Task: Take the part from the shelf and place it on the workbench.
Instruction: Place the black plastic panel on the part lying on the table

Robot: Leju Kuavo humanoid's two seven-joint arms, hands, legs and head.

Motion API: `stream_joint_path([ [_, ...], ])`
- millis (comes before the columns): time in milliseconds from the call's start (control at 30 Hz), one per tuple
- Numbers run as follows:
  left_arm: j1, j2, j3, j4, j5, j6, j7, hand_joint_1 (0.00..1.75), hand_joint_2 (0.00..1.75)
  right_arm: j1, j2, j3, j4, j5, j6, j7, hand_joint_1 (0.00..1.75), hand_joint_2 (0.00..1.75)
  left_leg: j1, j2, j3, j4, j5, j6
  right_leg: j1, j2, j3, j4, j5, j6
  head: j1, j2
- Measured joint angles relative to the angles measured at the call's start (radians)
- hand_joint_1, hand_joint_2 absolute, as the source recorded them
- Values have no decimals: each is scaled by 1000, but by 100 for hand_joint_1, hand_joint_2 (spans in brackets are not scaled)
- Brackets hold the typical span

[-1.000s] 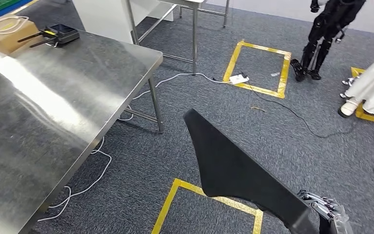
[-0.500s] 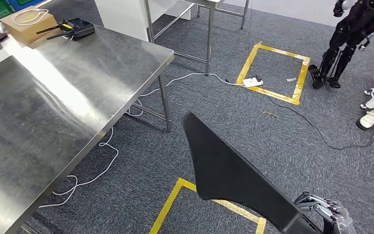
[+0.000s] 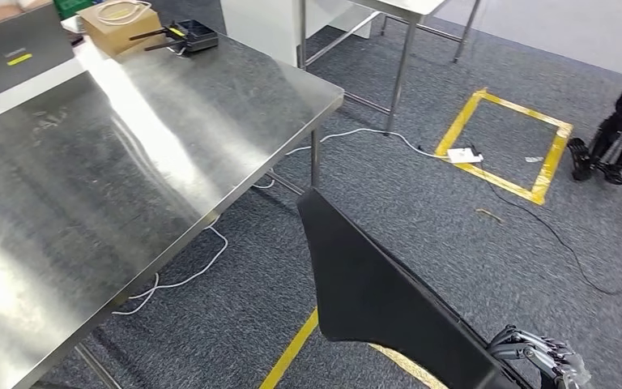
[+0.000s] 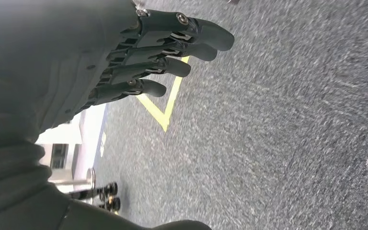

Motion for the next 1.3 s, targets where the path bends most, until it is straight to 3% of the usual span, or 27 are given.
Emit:
stream_joint_path([
  [67, 0, 0, 0, 0, 0, 0, 1, 0, 175, -3, 2, -1, 0, -2, 3, 0, 175, 175, -2, -16, -4, 10, -10, -15, -3, 15, 37, -84, 30, -4, -1, 0],
  [167, 3, 1, 2, 0, 3, 1, 6, 0, 175, -14, 3, -3, 0, -10, 14, 0, 175, 175, 3, -26, -8, 13, -20, -30, 3, 6, 46, -92, 33, -27, -3, 0],
  [233, 4, 1, 5, 0, 4, 2, 11, 0, 175, -25, 3, -4, 3, -14, 21, 0, 175, 175, 8, -3, -18, 38, -33, -38, -1, -2, 50, -95, 38, -39, -4, 0],
  [300, 3, 0, 7, 0, 4, 2, 15, 0, 175, -34, 3, -4, 7, -16, 29, 0, 175, 175, 13, 39, -59, 128, -85, -48, 0, -15, 52, -96, 39, -50, -9, 0],
  [367, 1, -1, 10, 0, 5, 1, 17, 0, 175, -41, 5, -4, 14, -16, 34, 0, 175, 175, 17, 58, -124, 256, -147, -55, 6, -31, 53, -96, 36, -55, -12, 0],
  [400, 1, -2, 11, 0, 6, 1, 17, 0, 175, -45, 7, -3, 18, -15, 36, 0, 175, 175, 18, 60, -148, 298, -158, -57, 9, -40, 53, -96, 35, -57, -12, 0],
  [433, 1, -2, 13, 0, 6, 2, 18, 0, 175, -49, 8, -3, 22, -14, 36, 0, 175, 175, 19, 62, -154, 305, -151, -56, 11, -48, 54, -96, 33, -58, -12, 0],
  [500, 2, -3, 15, 0, 7, 2, 19, 0, 175, -57, 10, -2, 30, -10, 36, 0, 175, 175, 17, 72, -111, 213, -91, -47, 14, -62, 60, -96, 28, -58, -13, 0],
  [567, 1, -3, 17, 0, 7, 2, 20, 0, 175, -62, 12, 1, 38, -10, 35, 0, 175, 175, 6, 108, -47, 84, -36, -27, 19, -76, 67, -96, 22, -54, -11, 0],
  [633, -1, -3, 20, 0, 7, 1, 22, 0, 175, -65, 14, 4, 46, -11, 35, 0, 175, 175, -6, 128, -24, 33, -23, -12, 21, -90, 71, -98, 17, -47, -12, 0],
  [700, -1, -3, 23, 0, 7, 0, 24, 0, 175, -67, 14, 6, 52, -12, 35, 0, 175, 175, -7, 111, -19, 22, -19, -4, 24, -103, 77, -104, 14, -38, -13, 0],
  [767, -1, -5, 24, 0, 7, -1, 27, 0, 175, -70, 14, 9, 57, -14, 35, 0, 175, 175, -1, 91, -1, -4, -7, 5, 26, -84, 71, -78, -4, -34, -13, 0],
  [800, -2, -6, 24, 0, 7, -2, 27, 0, 175, -71, 14, 9, 60, -15, 35, 0, 175, 175, 3, 81, 8, -16, -1, 7, 26, -64, 51, -33, -25, -36, -11, 0],
  [867, -4, -9, 24, 0, 5, -3, 28, 0, 175, -73, 14, 10, 69, -16, 35, 0, 175, 175, 4, 61, 10, -19, 2, 9, 20, -30, -18, 101, -76, -41, -10, 0],
  [933, -3, -10, 24, 0, 2, -4, 28, 0, 175, -73, 15, 10, 79, -17, 35, 0, 175, 175, 3, 37, 9, -18, 1, 8, 15, -22, -68, 179, -91, -32, -9, 0],
  [967, -3, -10, 25, 0, 1, -4, 28, 0, 175, -72, 15, 10, 83, -18, 35, 0, 175, 175, 4, 25, 10, -17, 0, 7, 11, -21, -65, 160, -74, -22, -8, 0],
  [1033, -2, -11, 25, 0, 2, -4, 27, 0, 175, -73, 15, 10, 89, -24, 36, 0, 175, 175, 6, 2, 11, -11, -4, -2, 0, -6, -8, 26, -11, 2, -8, 0],
  [1067, -2, -11, 26, 0, 3, -4, 27, 0, 175, -73, 15, 10, 92, -26, 38, 0, 175, 175, 4, -9, 10, -5, -10, -9, -3, 5, 21, -41, 15, 8, -6, 0],
  [1133, -1, -10, 28, 0, 7, -4, 24, 0, 175, -75, 16, 10, 96, -29, 43, 1, 175, 175, 1, -22, 6, 6, -20, -22, -5, 18, 48, -100, 36, 1, -5, 0],
  [1200, 2, -8, 31, 0, 11, -3, 22, 0, 175, -78, 16, 10, 101, -29, 44, 1, 175, 175, 5, -28, 3, 10, -24, -30, -4, 8, 52, -98, 38, -16, -6, 0],
  [1267, 4, -8, 33, 0, 15, -3, 21, 0, 175, -82, 18, 10, 104, -25, 43, 1, 175, 175, 10, -5, -9, 40, -41, -39, -6, -3, 57, -99, 40, -27, -8, 0],
  [1300, 3, -8, 35, 0, 17, -3, 21, 0, 175, -83, 20, 10, 105, -21, 40, 1, 175, 175, 12, 15, -27, 80, -64, -43, -7, -10, 59, -100, 39, -33, -10, 0],
])
